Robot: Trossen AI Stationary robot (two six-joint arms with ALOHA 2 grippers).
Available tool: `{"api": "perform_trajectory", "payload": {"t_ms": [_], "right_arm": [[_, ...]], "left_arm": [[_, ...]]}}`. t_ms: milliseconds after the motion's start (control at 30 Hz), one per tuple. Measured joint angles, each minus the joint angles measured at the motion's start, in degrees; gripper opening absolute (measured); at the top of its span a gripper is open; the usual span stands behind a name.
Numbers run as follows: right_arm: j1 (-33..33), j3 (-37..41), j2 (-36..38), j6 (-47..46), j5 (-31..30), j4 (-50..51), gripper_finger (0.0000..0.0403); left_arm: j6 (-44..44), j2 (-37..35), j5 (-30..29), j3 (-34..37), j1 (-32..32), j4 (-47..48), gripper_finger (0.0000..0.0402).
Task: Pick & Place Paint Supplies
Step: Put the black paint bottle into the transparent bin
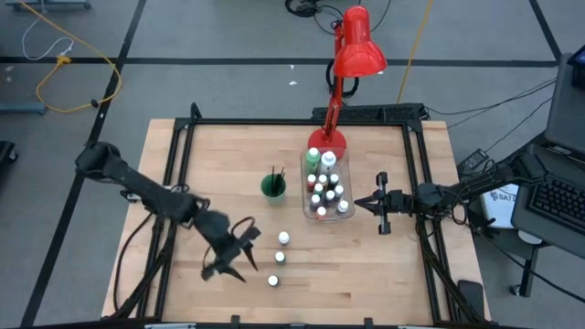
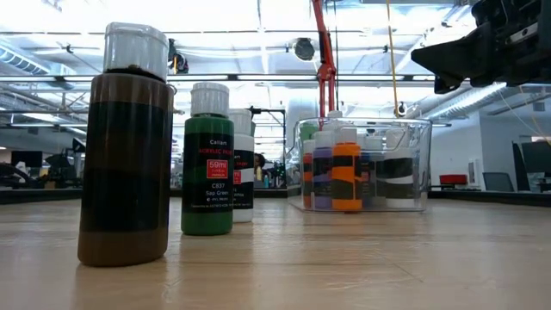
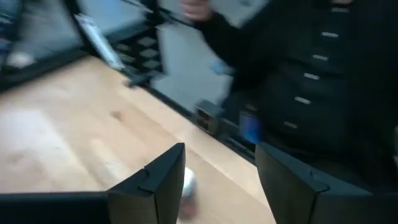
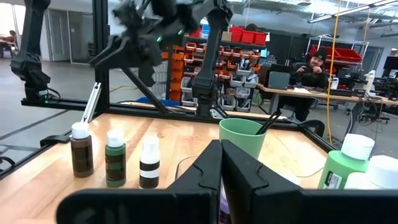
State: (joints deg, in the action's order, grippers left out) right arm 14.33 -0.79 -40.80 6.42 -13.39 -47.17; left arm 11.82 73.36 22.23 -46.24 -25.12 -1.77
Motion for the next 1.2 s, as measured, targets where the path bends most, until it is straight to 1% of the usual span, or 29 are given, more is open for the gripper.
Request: {"api": "perform_trajectory", "payload": {"t_ms": [67,167,233,300,333,467,533,600,733,833,900,967,1200], "right_arm": [[0.0,0.0,0.0,-0.6,0.0,-0.1,0.0004],[0.0,0.0,0.0,-1.2,0.0,-0.1,0.0004],[0.0,0.0,0.0,-1.2,0.0,-0.1,0.0004],[0.0,0.0,0.0,-1.2,0.0,-0.1,0.0004],[0.0,0.0,0.0,-1.2,0.0,-0.1,0.0004],[0.0,0.0,0.0,-1.0,0.0,0.1,0.0004],[0.0,0.0,0.0,-1.0,0.0,0.4,0.0004],[0.0,0.0,0.0,-1.0,0.0,0.3,0.0004],[0.0,0.0,0.0,-1.1,0.0,0.3,0.0004],[0.0,0.0,0.0,-0.9,0.0,0.4,0.0004],[0.0,0.0,0.0,-0.7,0.0,0.4,0.0004],[0.0,0.0,0.0,-0.6,0.0,0.4,0.0004],[0.0,0.0,0.0,-0.6,0.0,0.5,0.0004]], "left_arm": [[-1.5,1.6,-8.3,3.3,-2.4,-8.1,0.0194],[-5.2,3.2,-20.1,6.4,-4.0,-15.0,0.0201],[-9.2,4.5,-23.7,6.5,-3.6,-17.3,0.0211],[-10.5,6.4,-23.3,6.5,-3.3,-17.5,0.0222],[-10.2,7.8,-21.8,6.5,-3.4,-18.1,0.0228],[-7.6,13.9,-11.0,6.5,-3.5,-23.7,0.0256],[-6.0,16.5,-7.7,6.3,-3.4,-25.0,0.0275],[-3.5,18.1,-7.5,5.8,-3.2,-25.2,0.0293],[-2.3,19.0,-10.6,5.1,-2.0,-25.9,0.0325],[-2.4,19.2,-8.8,5.1,-0.9,-25.4,0.0338],[-2.0,19.4,-7.4,5.1,-0.6,-25.8,0.0341],[-2.0,20.1,-7.3,5.1,-0.5,-25.8,0.0340],[-1.3,24.5,-7.2,5.1,-0.5,-30.5,0.0317]]}}
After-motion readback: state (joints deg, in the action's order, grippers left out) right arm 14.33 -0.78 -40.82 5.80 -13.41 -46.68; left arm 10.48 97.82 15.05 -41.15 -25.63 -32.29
